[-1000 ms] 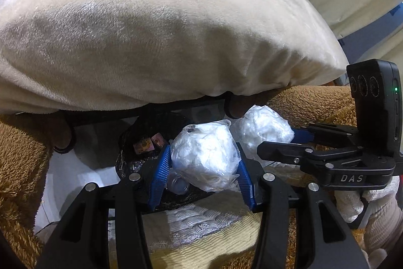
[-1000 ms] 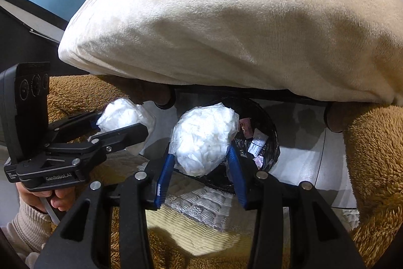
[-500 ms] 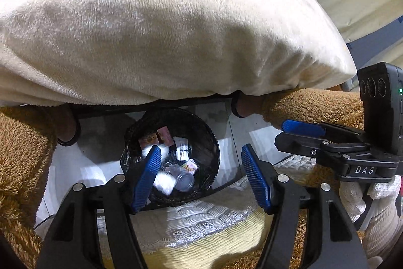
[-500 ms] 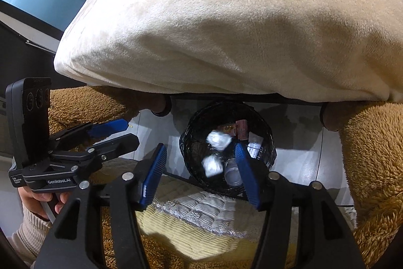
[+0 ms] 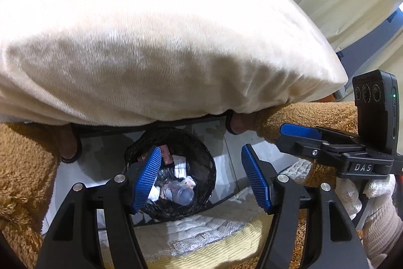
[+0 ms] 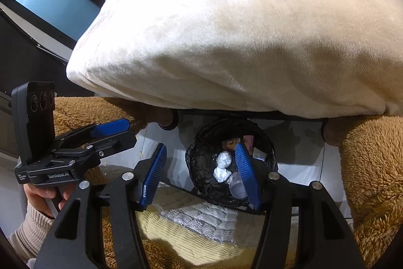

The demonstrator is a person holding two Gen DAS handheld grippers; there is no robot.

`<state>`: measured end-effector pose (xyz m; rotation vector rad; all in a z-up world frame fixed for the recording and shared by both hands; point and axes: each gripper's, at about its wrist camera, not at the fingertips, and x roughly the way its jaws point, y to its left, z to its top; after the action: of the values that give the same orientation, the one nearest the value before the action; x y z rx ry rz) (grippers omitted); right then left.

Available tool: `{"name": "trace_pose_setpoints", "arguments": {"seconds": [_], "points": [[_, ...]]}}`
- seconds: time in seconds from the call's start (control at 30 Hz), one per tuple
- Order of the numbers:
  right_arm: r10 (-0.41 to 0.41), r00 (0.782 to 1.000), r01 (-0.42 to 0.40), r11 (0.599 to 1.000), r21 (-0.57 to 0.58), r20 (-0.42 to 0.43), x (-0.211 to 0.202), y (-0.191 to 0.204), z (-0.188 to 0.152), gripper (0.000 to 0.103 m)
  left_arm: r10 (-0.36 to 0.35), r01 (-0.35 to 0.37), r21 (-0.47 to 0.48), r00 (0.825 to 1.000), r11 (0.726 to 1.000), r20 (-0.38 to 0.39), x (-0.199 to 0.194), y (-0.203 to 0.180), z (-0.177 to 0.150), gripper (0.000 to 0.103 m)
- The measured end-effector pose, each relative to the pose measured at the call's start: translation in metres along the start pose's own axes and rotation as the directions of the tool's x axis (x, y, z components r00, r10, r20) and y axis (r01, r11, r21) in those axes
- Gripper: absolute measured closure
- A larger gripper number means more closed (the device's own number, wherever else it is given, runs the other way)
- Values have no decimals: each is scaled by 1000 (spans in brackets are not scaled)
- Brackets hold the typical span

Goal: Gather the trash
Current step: 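Raise both open tools back toward the paper bag and wrapper on the bed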

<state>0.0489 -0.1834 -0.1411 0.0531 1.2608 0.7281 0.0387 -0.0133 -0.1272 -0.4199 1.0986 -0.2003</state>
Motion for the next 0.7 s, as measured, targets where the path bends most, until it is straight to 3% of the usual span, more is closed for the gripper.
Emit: {"name": "trace_pose_setpoints", "arguments": {"seconds": [0.27, 0.47, 0.7], "points": [[7, 987, 3, 998, -64, 162, -35, 16, -2, 46, -9, 0, 61, 989, 998, 150, -37, -11, -4, 38], [-7, 952, 42, 993, -109, 307, -70, 30, -8, 46, -27, -9, 120, 956, 993, 294, -76, -25, -13, 38], [-33, 924, 117, 973, -200, 380, -89, 50, 1, 45, -29, -28, 133, 914, 991, 406, -114, -29, 0, 38]]}}
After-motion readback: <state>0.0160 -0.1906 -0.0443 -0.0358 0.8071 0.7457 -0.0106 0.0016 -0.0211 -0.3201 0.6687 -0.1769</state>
